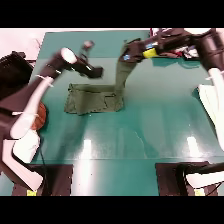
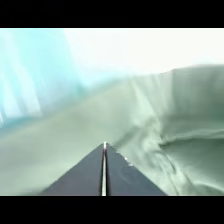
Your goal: Fold the shirts.
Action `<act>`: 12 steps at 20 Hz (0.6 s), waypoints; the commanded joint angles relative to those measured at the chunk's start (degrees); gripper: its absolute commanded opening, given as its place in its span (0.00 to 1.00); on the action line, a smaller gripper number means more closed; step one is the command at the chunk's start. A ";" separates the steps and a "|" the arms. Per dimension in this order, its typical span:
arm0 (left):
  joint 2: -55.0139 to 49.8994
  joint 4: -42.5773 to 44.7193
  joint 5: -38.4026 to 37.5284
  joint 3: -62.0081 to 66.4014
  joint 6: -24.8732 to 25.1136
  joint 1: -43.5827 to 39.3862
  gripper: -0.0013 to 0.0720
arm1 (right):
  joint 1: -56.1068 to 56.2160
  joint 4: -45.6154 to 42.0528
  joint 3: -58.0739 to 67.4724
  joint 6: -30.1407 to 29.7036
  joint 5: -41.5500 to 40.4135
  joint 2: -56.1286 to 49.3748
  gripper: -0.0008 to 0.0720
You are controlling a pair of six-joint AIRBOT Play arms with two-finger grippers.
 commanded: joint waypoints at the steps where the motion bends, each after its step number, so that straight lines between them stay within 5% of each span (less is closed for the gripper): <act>1: 8.59 1.73 -2.97 4.59 0.22 10.36 0.06 | 8.87 5.79 3.76 -2.93 -10.82 -7.89 0.04; 2: 11.34 1.73 -2.69 4.87 0.42 13.11 0.06 | 11.74 7.78 6.12 -4.96 -14.45 -11.61 0.12; 3: 13.57 1.73 -2.36 4.85 0.55 15.23 0.06 | 13.88 9.31 8.81 -6.08 -16.41 -15.02 0.39; 4: 15.41 1.73 -2.45 4.85 0.57 17.18 0.06 | 15.50 10.25 10.93 -6.10 -17.25 -17.88 0.50; 8: 17.92 1.75 -5.79 4.85 0.59 20.63 0.06 | 13.60 7.39 4.28 -6.10 -16.31 -15.76 0.50; 12: 17.88 1.60 -7.41 4.83 2.10 19.21 0.06 | 5.90 -4.52 -10.03 -5.22 -12.02 -6.19 0.46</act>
